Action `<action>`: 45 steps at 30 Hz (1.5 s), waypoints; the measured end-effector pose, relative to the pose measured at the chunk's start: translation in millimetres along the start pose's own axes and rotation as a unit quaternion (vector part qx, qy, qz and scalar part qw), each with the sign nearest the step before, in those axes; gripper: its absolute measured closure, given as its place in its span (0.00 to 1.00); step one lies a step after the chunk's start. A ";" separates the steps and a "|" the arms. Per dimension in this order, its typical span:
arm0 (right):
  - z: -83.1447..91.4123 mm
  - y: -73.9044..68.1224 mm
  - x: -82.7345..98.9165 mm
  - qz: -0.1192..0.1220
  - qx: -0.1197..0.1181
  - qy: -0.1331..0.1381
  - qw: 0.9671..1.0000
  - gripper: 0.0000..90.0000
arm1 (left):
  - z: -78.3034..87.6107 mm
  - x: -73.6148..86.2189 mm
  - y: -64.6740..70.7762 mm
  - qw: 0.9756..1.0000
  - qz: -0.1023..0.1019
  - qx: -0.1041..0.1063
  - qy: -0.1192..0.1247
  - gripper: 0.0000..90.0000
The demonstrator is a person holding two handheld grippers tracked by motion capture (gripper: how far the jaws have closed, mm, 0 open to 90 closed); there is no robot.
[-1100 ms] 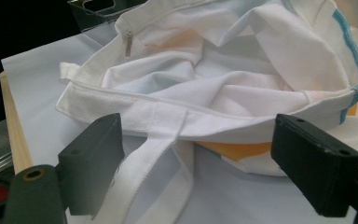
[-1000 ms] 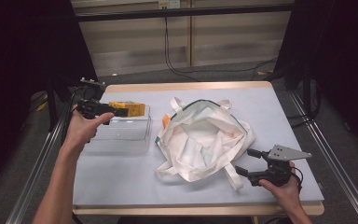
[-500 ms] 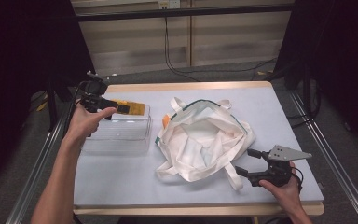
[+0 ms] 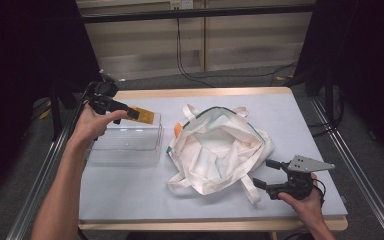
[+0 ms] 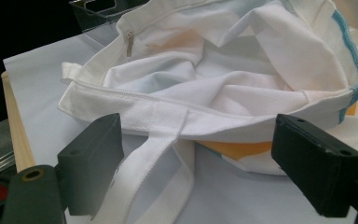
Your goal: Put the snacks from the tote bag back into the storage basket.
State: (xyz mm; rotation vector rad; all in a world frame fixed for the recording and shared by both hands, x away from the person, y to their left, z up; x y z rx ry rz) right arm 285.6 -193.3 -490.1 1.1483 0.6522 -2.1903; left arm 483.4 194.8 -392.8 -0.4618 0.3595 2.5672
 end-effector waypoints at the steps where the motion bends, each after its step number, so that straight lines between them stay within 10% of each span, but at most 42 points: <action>1: 0.0 0.0 0.0 0.000 0.000 0.000 1.000 0.18 | 1.4 -0.8 0.5 1.000 0.002 0.001 -0.003 0.30; 15: 1.0 0.8 0.1 0.000 0.002 0.001 1.000 0.18 | -15.9 -3.3 1.1 0.997 0.019 -0.005 -0.073 0.30; 45: 0.2 -0.9 0.9 0.004 -0.001 -0.002 1.000 0.18 | -50.2 -23.7 7.9 0.986 0.122 -0.006 -0.114 0.30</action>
Point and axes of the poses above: each handheld gripper's, and its own axes: z roughly backward along the jaws, x roughly out of its underside, y roughly to its right, the point moved 10 cm from there along -z, roughly forward along the jaws, and after that the axes turned 8 degrees about -y, right-handed, at the moved point
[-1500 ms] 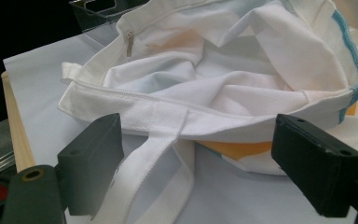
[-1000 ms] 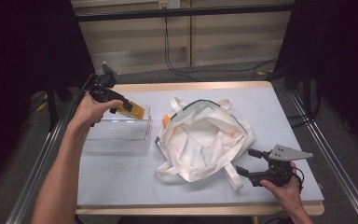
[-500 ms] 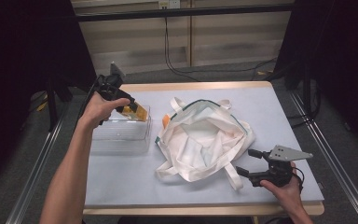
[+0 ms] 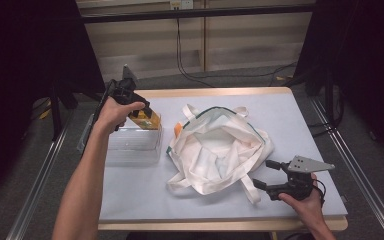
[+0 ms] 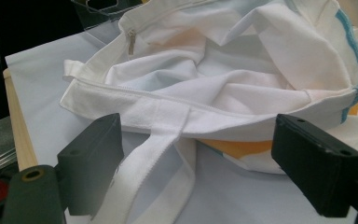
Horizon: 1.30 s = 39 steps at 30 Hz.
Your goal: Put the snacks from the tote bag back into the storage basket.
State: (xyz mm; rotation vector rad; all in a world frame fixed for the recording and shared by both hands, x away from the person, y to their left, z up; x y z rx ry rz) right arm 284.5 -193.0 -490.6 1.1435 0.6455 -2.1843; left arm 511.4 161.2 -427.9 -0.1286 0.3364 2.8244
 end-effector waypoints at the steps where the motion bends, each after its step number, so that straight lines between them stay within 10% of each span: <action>1: -0.3 -0.2 0.0 0.001 -0.001 0.000 1.000 0.18 | -0.9 -1.6 -0.1 1.000 -0.001 -0.004 0.002 0.30; 17: 0.0 -2.5 -0.2 0.004 -0.005 0.001 1.000 0.18 | -12.1 -19.4 2.3 1.000 -0.013 -0.024 -0.005 0.31; 39: -1.2 -1.8 0.5 0.005 -0.007 -0.001 1.000 0.18 | -34.7 -22.2 2.0 0.998 0.041 -0.043 0.001 0.31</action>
Point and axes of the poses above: each handheld gripper's, and its own axes: z roughly backward along the jaws, x roughly out of its underside, y roughly to its right, the point moved 10 cm from there along -z, roughly forward along the jaws, and after that the axes turned 8 degrees about -y, right-handed, at the moved point
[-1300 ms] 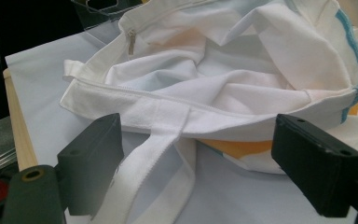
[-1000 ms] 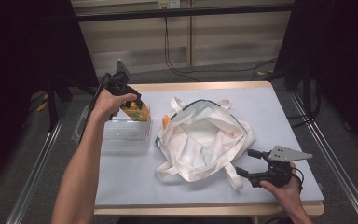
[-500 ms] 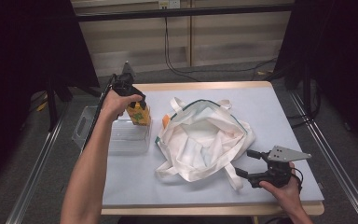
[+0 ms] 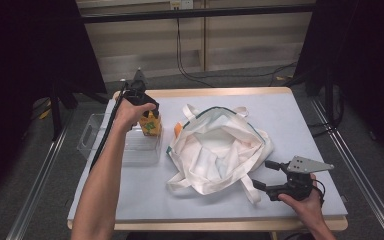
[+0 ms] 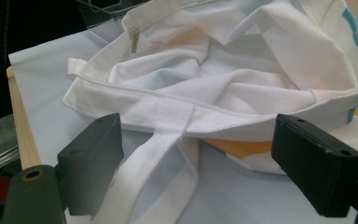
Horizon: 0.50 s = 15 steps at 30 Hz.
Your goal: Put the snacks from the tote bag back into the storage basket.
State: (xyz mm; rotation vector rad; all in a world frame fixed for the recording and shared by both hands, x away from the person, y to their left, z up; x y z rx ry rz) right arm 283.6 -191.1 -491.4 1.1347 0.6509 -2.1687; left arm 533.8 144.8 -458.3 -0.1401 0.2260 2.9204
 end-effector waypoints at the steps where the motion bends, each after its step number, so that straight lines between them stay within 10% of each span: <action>1: -0.1 -0.1 -0.2 0.000 0.000 0.000 1.000 0.18 | -0.2 0.0 1.0 1.000 0.003 -0.002 0.000 0.31; 8: 0.0 -0.8 -0.5 0.001 0.002 0.001 1.000 0.18 | -2.7 -0.5 2.6 0.999 0.035 0.009 0.006 0.31; 15: 0.1 0.0 -0.3 0.002 0.001 0.001 1.000 0.18 | -3.2 -1.2 1.6 1.000 0.016 0.012 0.022 0.31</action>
Point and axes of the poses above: each handheld gripper's, and its own axes: z roughly backward along the jaws, x roughly out of its underside, y roughly to its right, the point moved 10 cm from there along -z, roughly forward along the jaws, and after that the axes turned 8 degrees about -y, right-handed, at the moved point
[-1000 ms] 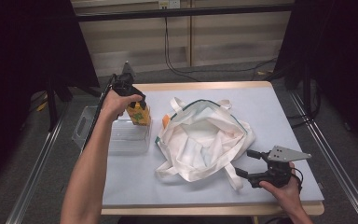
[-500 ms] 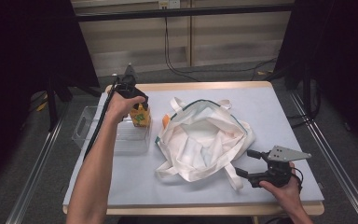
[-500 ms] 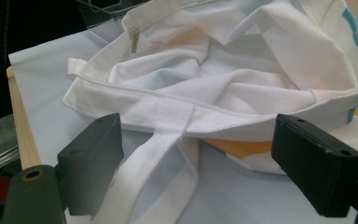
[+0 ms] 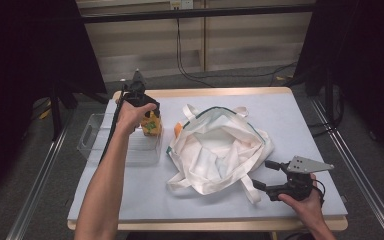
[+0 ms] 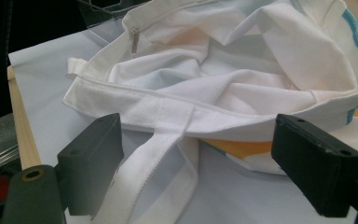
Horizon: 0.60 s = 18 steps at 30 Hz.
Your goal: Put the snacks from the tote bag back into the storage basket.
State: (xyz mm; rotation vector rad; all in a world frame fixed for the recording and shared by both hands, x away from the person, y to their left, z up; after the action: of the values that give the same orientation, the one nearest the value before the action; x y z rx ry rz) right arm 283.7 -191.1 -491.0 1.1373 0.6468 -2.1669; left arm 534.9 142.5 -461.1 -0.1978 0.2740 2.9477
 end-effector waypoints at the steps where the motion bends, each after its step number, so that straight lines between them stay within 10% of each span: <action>1: 0.0 0.0 0.0 0.000 0.000 0.000 1.000 0.18 | 0.0 0.2 0.0 1.000 -0.003 -0.001 -0.001 0.31; 18: -0.6 0.2 0.6 -0.001 0.002 -0.002 1.000 0.18 | 2.0 5.3 -1.9 1.000 -0.023 0.000 0.012 0.30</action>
State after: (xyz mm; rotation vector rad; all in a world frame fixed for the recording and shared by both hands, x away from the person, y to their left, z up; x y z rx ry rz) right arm 283.9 -191.0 -491.8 1.1336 0.6427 -2.1718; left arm 529.8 145.6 -460.3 -0.2364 0.2689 2.9010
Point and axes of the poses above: each handheld gripper's, and its own axes: z roughly backward along the jaws, x roughly out of its underside, y roughly to its right, the point moved 10 cm from there along -z, roughly forward along the jaws, and after that the axes turned 8 degrees about -y, right-handed, at the moved point
